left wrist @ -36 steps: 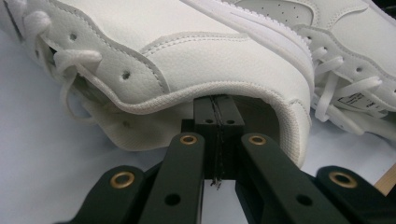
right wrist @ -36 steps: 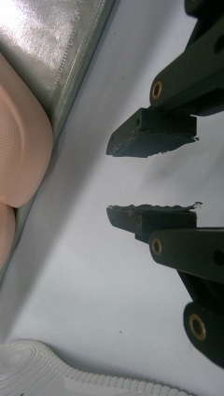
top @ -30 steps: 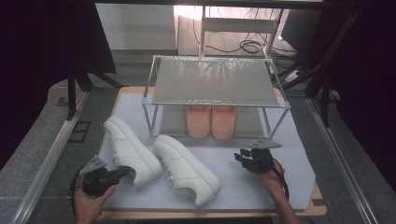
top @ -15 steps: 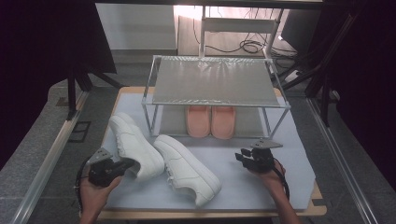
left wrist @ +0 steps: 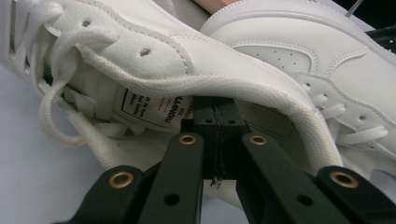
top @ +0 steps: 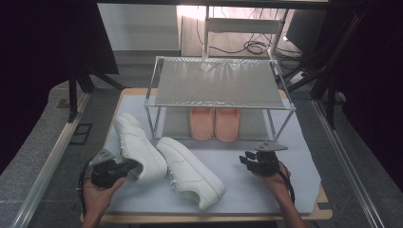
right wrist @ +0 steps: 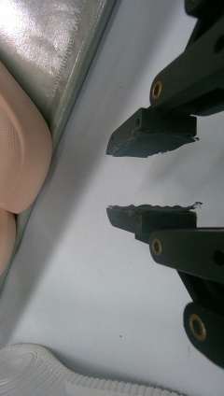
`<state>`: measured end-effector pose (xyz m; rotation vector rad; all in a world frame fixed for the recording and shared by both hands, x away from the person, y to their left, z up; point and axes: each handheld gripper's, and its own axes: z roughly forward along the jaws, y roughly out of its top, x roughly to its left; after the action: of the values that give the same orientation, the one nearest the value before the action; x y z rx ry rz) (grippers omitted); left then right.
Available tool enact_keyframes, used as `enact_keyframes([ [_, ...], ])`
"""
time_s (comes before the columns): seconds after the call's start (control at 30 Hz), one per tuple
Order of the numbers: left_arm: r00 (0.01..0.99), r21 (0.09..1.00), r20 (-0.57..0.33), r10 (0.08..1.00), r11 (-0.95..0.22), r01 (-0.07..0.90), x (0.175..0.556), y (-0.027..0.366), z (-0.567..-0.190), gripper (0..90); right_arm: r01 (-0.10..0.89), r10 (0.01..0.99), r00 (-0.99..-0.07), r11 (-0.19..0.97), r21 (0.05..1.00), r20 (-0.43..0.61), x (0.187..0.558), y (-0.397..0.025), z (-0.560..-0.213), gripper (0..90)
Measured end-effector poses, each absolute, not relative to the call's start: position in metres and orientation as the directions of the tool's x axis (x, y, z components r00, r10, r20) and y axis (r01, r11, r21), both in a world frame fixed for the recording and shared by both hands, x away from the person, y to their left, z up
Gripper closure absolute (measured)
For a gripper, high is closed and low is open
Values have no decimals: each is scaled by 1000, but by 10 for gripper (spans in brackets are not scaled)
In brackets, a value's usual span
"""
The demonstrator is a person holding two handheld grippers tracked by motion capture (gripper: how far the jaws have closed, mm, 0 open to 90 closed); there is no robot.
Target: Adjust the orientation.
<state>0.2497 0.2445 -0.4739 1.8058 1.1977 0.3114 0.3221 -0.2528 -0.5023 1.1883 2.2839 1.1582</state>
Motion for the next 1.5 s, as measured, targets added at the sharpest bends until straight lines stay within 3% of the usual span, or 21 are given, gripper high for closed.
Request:
enact_keyframes([
  [0.97, 470, 805, -210, 858, -121, 581, 281, 252, -451, 900, 538, 795, -601, 323, 779, 86, 323, -255, -502, 647],
  [1.5, 462, 793, -244, 853, -99, 602, 264, 260, -464, 897, 543, 796, -598, 320, 777, 90, 322, -255, -502, 647],
])
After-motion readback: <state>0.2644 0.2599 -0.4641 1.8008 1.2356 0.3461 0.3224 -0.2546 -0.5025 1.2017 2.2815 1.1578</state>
